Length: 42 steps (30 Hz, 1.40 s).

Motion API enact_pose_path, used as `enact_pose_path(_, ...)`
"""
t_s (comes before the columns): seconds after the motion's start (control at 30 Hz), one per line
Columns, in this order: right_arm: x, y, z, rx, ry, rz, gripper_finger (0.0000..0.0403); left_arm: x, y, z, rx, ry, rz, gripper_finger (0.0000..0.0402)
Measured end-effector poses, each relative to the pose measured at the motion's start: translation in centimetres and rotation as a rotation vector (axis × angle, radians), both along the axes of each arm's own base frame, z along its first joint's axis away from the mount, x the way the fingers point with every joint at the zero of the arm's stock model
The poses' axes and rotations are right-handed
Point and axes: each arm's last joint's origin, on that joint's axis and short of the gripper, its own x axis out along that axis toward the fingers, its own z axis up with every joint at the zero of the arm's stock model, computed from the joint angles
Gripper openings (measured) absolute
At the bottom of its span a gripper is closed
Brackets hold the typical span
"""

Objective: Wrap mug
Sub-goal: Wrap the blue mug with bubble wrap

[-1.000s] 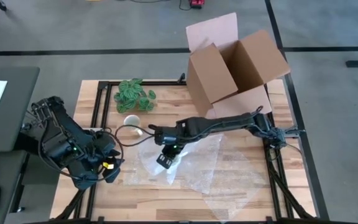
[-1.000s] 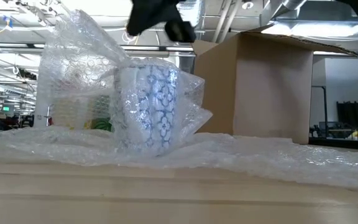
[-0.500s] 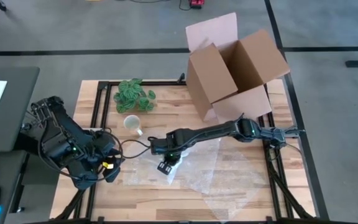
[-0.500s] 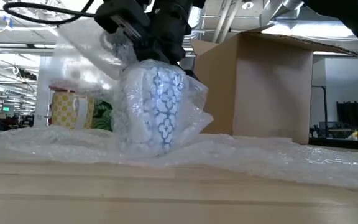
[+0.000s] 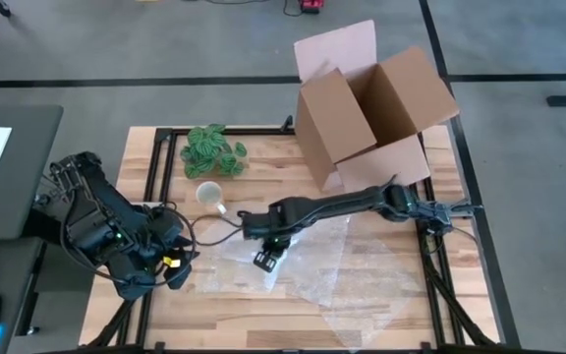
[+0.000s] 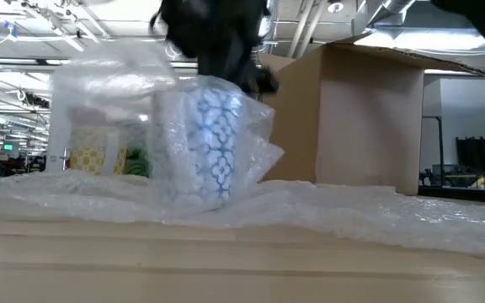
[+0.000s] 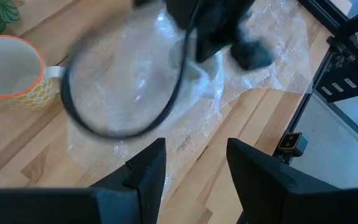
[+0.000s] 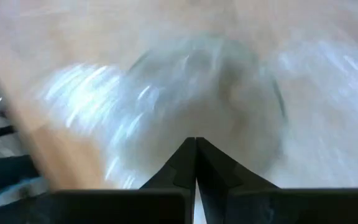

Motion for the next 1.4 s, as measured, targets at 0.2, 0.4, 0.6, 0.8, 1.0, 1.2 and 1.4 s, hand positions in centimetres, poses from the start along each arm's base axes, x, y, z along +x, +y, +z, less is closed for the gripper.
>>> enact_pose_path(0.2, -0.4, 0.5, 2.4, 0.014, -0.09, -0.005, 0.0, 0.0, 0.0, 0.0, -0.001, -0.001, -0.001, 0.0152)
enact_pose_path(0.4, 1.2, 1.1, -0.5, -0.046, -0.098, -0.002, 0.0, 0.0, 0.1, 0.0, 0.021, -0.002, -0.01, 0.0152)
enact_pose_path(0.6, 2.3, 0.6, -5.3, -0.1, 0.016, -0.042, 0.0, 0.0, 0.1, 0.0, 0.026, -0.01, -0.007, 0.0152)
enact_pose_path(0.8, 2.1, 0.5, -6.9, -0.115, 0.088, -0.026, 0.0, 0.1, 0.0, 0.1, 0.023, -0.021, -0.004, 0.0152)
enact_pose_path(1.0, 1.6, 0.4, -4.7, -0.109, 0.044, -0.026, 0.0, 0.2, -0.1, 0.1, 0.008, -0.032, -0.002, 0.0152)
enact_pose_path(1.2, 0.1, 0.3, 0.6, -0.071, -0.05, -0.018, 0.0, 0.2, -0.2, 0.1, -0.001, -0.039, -0.002, 0.0152)
enact_pose_path(1.4, -1.4, 0.2, 4.4, -0.028, -0.133, 0.011, 0.0024, 0.3, -0.3, 0.2, -0.017, -0.049, 0.002, 0.0152)
